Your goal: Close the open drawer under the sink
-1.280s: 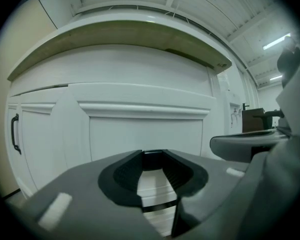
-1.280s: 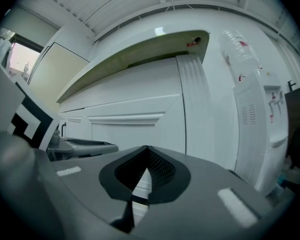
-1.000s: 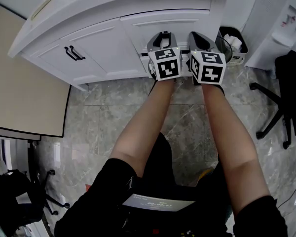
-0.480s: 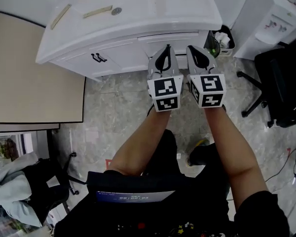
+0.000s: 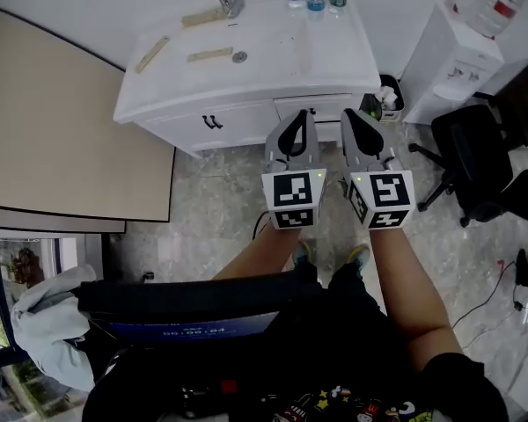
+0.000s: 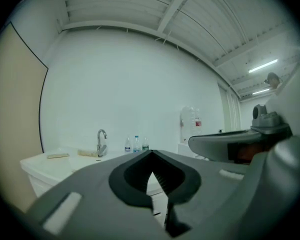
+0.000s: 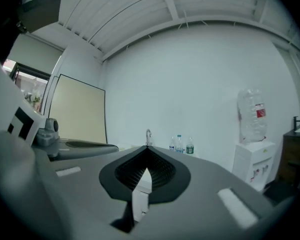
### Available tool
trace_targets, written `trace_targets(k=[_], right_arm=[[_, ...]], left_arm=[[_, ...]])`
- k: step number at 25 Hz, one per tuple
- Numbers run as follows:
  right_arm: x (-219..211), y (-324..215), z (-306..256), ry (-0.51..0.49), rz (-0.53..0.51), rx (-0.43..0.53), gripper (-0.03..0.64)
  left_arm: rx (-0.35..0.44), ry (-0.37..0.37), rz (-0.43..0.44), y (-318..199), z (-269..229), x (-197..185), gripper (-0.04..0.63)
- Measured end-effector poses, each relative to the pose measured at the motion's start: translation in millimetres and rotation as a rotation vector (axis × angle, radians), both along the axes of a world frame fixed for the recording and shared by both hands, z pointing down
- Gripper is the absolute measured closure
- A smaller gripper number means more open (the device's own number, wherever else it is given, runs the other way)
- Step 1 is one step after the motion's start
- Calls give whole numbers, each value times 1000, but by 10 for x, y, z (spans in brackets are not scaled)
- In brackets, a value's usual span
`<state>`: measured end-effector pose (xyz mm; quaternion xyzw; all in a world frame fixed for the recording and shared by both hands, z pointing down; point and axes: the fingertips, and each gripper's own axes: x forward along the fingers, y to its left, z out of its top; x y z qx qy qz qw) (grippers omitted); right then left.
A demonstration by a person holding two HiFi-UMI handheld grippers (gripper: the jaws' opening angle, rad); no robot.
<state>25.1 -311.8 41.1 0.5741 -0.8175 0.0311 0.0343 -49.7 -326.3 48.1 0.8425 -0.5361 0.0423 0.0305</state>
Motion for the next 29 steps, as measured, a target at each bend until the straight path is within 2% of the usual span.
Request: trace_targets(k=[7,18,29], right_arm=[[-177,60,-107,23,48,18,595],[-258,27,-229,45,66,25,597],[-64,195,-340,37,82,62,596]], left_arm=[[16,11,30,92,-115,-139,592],[34,32,43,66,-272,-204,592],[45,34,33,206,-323,-95,592]])
